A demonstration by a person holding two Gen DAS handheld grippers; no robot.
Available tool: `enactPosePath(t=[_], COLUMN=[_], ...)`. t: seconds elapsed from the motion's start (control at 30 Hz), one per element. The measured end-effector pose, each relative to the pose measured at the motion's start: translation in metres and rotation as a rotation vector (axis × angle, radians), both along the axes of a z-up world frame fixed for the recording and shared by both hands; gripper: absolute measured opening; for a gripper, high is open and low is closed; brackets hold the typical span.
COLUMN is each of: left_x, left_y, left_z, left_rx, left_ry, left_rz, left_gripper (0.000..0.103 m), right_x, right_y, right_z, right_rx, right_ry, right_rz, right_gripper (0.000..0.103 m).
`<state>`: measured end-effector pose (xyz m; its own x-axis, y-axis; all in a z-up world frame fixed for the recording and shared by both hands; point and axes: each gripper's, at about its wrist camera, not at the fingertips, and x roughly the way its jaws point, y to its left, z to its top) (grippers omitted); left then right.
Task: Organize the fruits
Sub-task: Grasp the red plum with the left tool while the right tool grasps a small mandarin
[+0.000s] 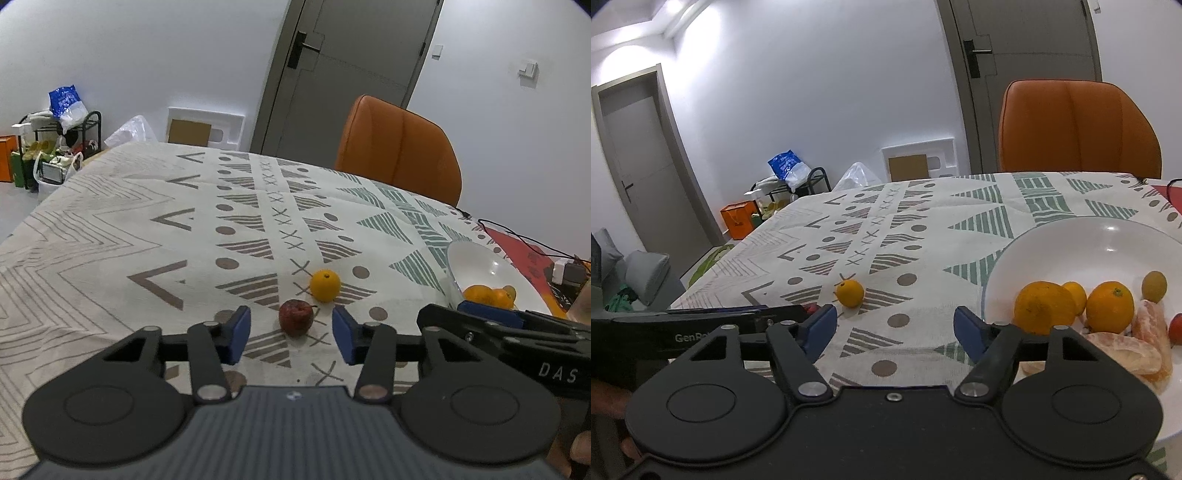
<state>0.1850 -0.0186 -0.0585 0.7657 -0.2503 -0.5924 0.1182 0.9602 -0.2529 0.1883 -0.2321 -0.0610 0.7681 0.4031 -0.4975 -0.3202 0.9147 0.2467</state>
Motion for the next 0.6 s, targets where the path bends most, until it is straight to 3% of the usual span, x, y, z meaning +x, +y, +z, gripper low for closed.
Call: enactPosePath(t=[0.17,0.27,0.33,0.6], left_x=[0.009,0.014,0.017,0.014], left_y=[-0.003,-0.005,-0.006,-0.004], left_z=[-0.004,-0.006,-0.007,-0.001], left_rx=[0.001,-0.001,-0.006,-0.017], left_ry=[0.009,0.013,0.016,-0.019], left_rz=[-0.007,-0.014,-0.006,0.004], left_gripper=[0.044,0.038,0.023,0.020], right_x=[0.006,0.009,0.011,0.017], right_y=[0.000,-0.001,-0.001,0.007], right_z=[-0.002,-0.002,-0.002,0.000], right_rx=[0.003,0.001,-0.002,-0.011], right_ry=[0.006,0.007,0.009,0.004], right_rz=[0.007,0.007,0.006,0.029], right_gripper=[0.067,0.066,0.065,0.057])
